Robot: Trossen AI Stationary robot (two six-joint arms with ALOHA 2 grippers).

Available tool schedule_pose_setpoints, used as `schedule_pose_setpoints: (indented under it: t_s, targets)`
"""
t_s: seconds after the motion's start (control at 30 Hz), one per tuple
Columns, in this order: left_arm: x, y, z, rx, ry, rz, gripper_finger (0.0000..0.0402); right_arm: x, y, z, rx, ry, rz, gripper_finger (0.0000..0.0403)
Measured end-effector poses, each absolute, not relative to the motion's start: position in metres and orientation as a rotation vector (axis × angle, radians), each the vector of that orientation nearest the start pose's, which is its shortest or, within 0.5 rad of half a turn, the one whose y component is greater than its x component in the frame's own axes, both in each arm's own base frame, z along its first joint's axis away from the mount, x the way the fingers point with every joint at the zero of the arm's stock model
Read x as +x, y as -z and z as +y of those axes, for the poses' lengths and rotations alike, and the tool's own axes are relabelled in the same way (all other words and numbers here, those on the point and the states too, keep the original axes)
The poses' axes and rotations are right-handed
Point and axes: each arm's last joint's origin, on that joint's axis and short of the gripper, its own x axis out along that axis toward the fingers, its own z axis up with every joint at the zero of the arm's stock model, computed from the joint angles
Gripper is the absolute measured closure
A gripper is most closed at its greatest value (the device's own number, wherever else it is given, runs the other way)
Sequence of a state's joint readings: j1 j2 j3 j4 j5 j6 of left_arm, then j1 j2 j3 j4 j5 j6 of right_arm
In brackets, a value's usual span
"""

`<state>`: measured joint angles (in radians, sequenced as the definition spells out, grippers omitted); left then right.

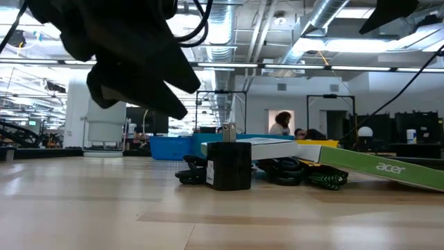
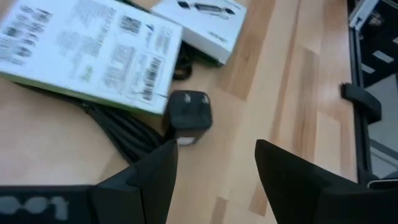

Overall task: Pick and place items into bin
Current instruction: Put the black charger adapter into the yellow basket

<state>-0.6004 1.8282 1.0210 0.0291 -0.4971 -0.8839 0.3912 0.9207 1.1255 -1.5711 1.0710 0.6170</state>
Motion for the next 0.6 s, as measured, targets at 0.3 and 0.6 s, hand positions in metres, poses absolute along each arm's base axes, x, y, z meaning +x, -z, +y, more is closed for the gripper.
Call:
schedule_pose_setpoints:
  t_s: [0.3,0.6]
  targets:
    - [0.328,-0.139,-0.214,-0.439,-0.188,0.646,0.0196,0.101,-0.344,0.014,-0.358,0.821,0.772,0.0283]
    - [0.353,-0.118,-0.236,-0.419,-0.177,0.703,0.0196,0.092,-0.346,0.011,-0.304,0.794,0.767,0.0283]
